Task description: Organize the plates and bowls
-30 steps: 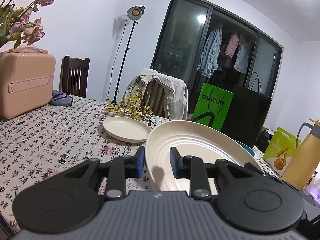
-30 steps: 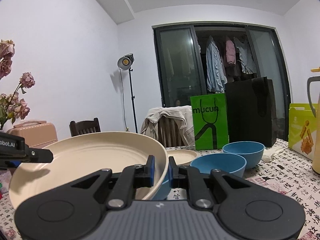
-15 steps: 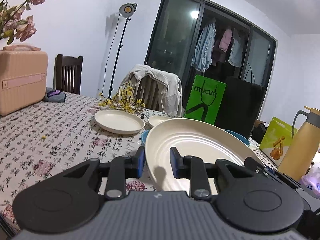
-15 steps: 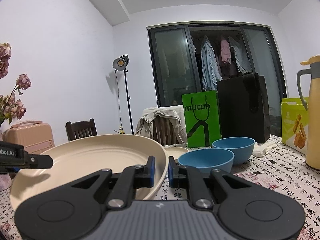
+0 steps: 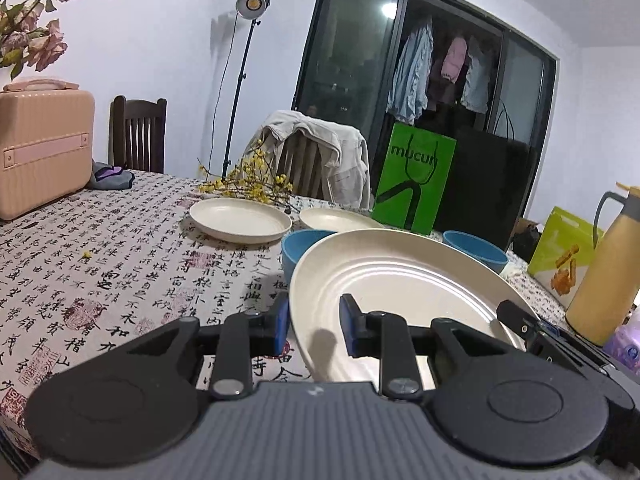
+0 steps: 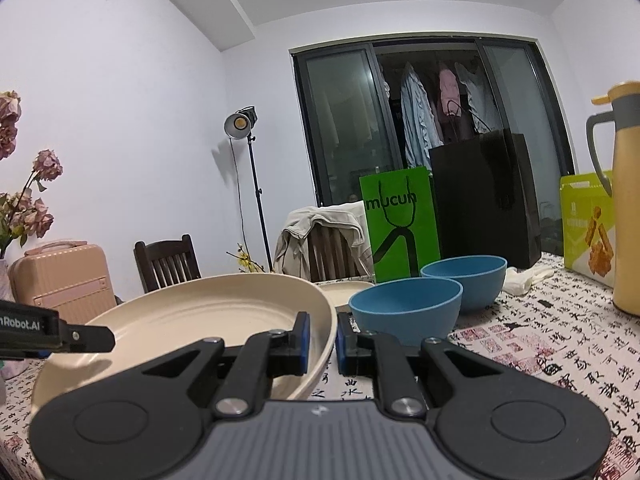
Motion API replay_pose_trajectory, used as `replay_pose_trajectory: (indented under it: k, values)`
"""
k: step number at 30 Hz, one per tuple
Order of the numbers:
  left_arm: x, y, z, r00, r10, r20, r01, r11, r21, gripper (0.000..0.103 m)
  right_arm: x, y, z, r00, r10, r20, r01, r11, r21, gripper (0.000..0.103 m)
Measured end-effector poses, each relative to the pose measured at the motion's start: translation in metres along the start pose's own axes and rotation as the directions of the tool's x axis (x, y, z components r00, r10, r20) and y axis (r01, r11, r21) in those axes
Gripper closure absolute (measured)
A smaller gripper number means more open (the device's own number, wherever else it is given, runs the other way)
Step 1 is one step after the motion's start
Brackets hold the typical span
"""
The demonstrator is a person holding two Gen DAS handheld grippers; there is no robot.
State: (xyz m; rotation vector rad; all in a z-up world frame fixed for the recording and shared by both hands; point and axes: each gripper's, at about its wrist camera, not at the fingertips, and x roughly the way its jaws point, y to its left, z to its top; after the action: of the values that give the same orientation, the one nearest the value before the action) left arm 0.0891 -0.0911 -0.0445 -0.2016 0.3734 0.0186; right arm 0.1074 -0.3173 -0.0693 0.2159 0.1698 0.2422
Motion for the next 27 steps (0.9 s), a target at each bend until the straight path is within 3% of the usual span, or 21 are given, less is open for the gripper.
replay_pose_trajectory:
  k: [8, 18, 27]
  values:
    - [0.011, -0.018, -0.012, 1.000, 0.005, -0.014, -0.004, 0.998, 0.058, 0.077, 0.004, -0.023, -0.012, 1.000, -0.002, -0.027, 0.002, 1.000, 0.020, 0.090]
    - [0.038, -0.039, -0.036, 0.995, 0.023, -0.102, -0.010, 0.992, 0.126, 0.077, 0.010, -0.052, -0.026, 0.998, -0.010, -0.055, 0.012, 0.999, 0.042, 0.090]
    - [0.057, -0.060, -0.043, 0.991, 0.038, -0.127, -0.016, 0.986, 0.169, 0.077, 0.019, -0.074, -0.036, 0.997, -0.029, -0.070, 0.034, 0.997, 0.074, 0.090]
